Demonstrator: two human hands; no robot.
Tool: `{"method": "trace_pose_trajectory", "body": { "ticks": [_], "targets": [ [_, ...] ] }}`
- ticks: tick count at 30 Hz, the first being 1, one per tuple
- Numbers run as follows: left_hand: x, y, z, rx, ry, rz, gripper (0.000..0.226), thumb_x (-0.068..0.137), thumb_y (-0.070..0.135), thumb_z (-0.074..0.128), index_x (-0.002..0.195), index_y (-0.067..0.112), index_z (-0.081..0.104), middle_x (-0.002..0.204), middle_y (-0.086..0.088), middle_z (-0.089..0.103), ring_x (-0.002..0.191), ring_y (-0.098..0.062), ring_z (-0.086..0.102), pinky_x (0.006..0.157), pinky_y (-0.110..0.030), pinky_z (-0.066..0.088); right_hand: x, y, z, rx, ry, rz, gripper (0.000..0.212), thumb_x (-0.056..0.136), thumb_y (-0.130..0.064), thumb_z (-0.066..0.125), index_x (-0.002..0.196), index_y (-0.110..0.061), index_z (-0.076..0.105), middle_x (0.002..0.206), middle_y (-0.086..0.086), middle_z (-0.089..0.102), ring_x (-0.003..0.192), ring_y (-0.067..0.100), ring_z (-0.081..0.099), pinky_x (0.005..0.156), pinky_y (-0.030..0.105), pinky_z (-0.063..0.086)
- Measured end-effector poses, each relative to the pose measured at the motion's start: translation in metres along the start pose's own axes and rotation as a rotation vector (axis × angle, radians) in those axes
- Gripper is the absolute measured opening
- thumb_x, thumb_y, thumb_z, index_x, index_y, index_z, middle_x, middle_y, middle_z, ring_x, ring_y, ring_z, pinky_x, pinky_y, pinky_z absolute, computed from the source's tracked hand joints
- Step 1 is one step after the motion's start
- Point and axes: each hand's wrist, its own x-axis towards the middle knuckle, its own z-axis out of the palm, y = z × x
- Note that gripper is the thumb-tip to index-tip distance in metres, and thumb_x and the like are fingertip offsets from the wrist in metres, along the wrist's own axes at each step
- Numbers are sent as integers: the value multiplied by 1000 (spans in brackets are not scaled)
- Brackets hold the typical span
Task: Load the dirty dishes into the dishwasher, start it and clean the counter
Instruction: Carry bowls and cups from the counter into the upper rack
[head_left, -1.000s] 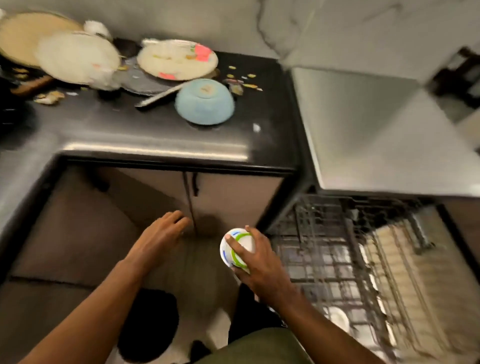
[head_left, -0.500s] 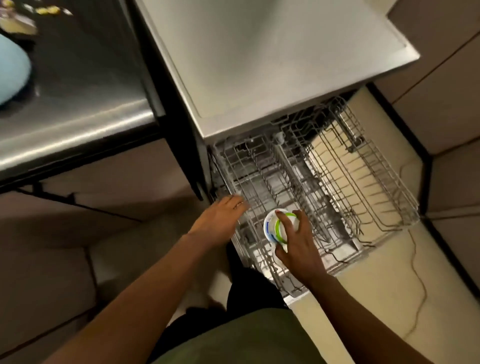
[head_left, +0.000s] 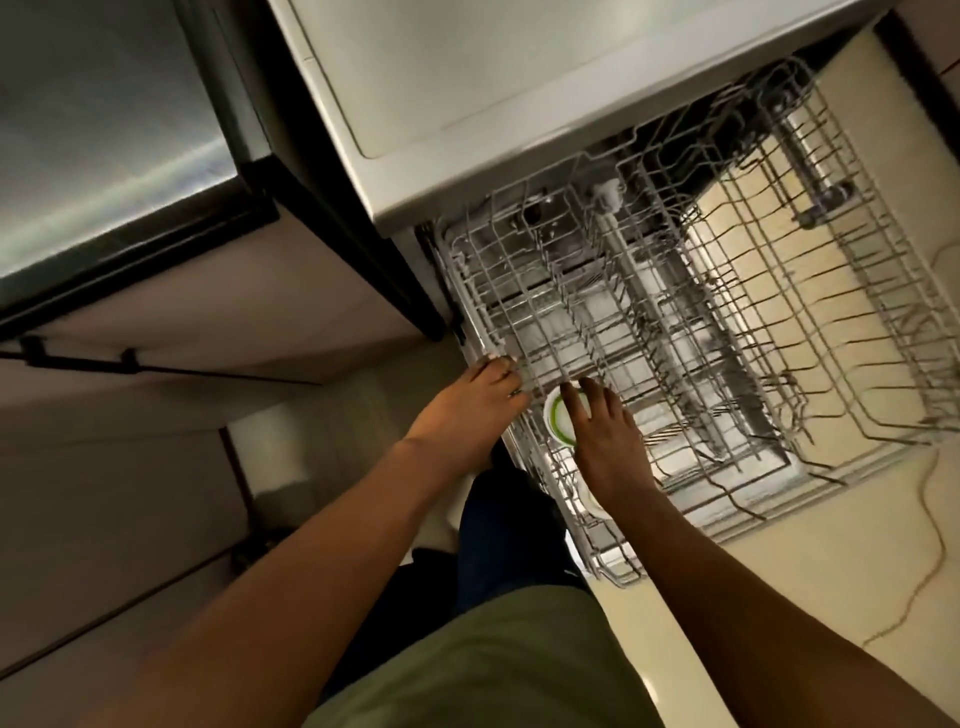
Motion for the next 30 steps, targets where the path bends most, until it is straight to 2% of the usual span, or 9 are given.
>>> {"method": "trace_pose_trajectory", "body": {
  "ticks": [3,8,10,13,17,22,24,27,30],
  "targets": [
    [-1,-2,-2,-20,0,0,62,85,2,48,143,13,31,152,-9,27,146,-28,6,120,-38,3,6,3,11,-55,-41,-24,92,66,-1,76,146,-15,33,146,17,38,127,41,43,96,50,46],
    [-11,0,-1,-67,39,-21,67,88,9,57,146,19,27,156,-6,20,147,-25,5,120,-39,6,4,3,-5,-95,-143,-76,106,74,-20,79,155,-20,10,160,18,8,144,40,17,112,49,29],
    [-20,-1,-9,-42,85,-27,66,88,5,52,147,19,26,157,-6,17,146,-25,7,120,-39,7,0,6,-18,-86,-96,-88,104,70,-18,80,154,-17,18,157,22,16,141,41,23,109,52,31],
    [-40,-6,-26,-17,201,-48,61,86,2,42,144,14,32,154,-7,24,144,-27,16,119,-40,11,-12,7,-38,-73,8,-140,87,63,-7,75,142,-12,39,145,19,37,126,38,43,94,50,43],
    [-68,-16,-41,-60,325,-170,53,86,3,47,138,14,42,148,-8,36,138,-27,29,115,-38,20,-25,-9,-63,-53,179,-184,61,69,-1,71,126,-9,50,127,13,51,105,32,53,82,45,48],
    [-130,-28,-41,-135,410,-351,54,92,8,45,144,20,35,154,-1,27,142,-21,21,115,-35,16,-38,-60,-97,12,358,-281,41,73,6,66,113,-5,60,109,12,58,92,28,57,74,39,52],
    [-162,-35,-33,-122,427,-402,53,92,8,44,143,20,36,155,-2,26,142,-22,23,115,-35,18,-43,-86,-108,36,402,-339,34,77,2,62,110,-5,62,105,11,58,86,26,56,71,37,52],
    [-217,-47,-23,-82,518,-480,47,84,7,57,130,16,51,145,-6,42,132,-27,41,108,-37,33,-45,-136,-118,32,473,-460,30,78,-3,66,108,-7,61,101,12,57,82,29,55,67,41,51],
    [-276,-64,-14,-62,582,-612,44,78,9,65,121,14,59,134,-8,53,122,-28,51,102,-38,42,-41,-196,-123,50,516,-636,29,82,-7,60,111,-7,59,104,14,57,89,33,56,71,42,51]
  ]
}}
